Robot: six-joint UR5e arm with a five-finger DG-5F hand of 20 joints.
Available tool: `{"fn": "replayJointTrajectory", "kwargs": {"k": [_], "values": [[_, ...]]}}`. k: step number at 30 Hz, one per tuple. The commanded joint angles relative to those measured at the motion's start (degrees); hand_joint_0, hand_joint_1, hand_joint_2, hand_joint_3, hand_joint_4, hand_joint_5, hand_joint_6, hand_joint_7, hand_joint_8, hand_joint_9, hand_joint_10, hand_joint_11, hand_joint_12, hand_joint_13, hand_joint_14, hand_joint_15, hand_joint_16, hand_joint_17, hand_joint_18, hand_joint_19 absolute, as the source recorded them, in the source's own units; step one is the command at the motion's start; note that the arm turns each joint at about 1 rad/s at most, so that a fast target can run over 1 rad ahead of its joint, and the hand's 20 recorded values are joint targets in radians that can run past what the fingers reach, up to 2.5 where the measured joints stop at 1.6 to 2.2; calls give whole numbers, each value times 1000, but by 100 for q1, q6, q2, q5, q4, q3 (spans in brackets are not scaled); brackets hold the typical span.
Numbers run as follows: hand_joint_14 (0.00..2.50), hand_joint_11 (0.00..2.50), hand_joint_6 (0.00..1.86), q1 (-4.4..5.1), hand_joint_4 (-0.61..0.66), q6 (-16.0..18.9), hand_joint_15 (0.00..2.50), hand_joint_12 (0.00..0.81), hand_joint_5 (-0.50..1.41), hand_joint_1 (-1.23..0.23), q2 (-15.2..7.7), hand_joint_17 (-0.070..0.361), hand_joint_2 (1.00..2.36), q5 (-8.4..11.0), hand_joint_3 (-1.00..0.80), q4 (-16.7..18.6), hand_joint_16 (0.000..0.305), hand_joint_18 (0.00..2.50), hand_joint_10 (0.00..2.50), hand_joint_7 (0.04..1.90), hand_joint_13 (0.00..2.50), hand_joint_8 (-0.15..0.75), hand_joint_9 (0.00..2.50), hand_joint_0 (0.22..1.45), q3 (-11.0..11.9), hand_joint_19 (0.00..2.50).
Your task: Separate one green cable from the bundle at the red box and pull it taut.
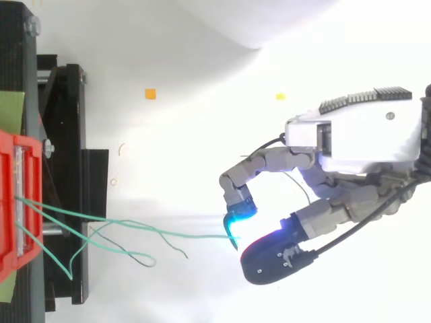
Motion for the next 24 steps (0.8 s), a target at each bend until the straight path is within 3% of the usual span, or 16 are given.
{"fn": "replayJointTrajectory", "kwargs": {"k": [1, 24], "values": [[2500, 1158, 502, -19, 144, -6, 736, 130, 128, -680, 55, 104, 1022, -2, -198, -16, 46, 1870, 1759, 1477, 1970, 19, 2500, 729, -4, 1389], [2500, 1110, 501, -54, 145, -217, 732, 139, 128, -674, 55, 103, 1021, 218, -210, 46, 46, 1877, 1825, 1475, 1969, 24, 2500, 726, -4, 1378]]}}
